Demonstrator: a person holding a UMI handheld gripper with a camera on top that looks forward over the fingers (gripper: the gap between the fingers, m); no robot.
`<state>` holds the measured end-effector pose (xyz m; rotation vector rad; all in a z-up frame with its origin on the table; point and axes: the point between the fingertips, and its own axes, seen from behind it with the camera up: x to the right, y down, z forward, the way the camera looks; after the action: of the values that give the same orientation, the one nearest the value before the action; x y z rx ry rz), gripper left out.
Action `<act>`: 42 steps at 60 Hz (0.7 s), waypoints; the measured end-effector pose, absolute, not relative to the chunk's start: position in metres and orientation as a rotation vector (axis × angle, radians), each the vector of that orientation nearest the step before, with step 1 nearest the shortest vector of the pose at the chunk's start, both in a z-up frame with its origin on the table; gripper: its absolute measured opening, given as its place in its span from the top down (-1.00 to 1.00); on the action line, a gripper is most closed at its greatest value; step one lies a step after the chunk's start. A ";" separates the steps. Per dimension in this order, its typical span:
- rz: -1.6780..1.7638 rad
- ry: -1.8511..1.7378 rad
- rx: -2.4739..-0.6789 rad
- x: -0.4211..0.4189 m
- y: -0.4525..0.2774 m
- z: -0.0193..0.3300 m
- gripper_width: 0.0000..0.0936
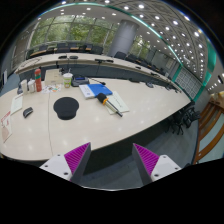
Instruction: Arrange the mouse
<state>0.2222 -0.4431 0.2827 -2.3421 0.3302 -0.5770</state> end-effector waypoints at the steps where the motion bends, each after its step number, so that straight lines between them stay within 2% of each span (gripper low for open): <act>1: -0.579 0.332 -2.346 0.222 -0.444 0.282 -0.82; 16: -0.641 0.346 -2.357 0.178 -0.401 0.234 -0.83; 20: -0.614 0.342 -2.340 0.155 -0.385 0.207 -0.82; 22: -0.595 0.334 -2.336 0.136 -0.375 0.204 -0.83; 33: -0.361 0.248 -2.306 0.016 -0.307 0.127 -0.82; 42: -0.152 0.177 -2.254 -0.084 -0.246 0.081 -0.82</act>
<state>-0.0845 -0.2457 0.0810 -2.2542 0.1772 -0.1525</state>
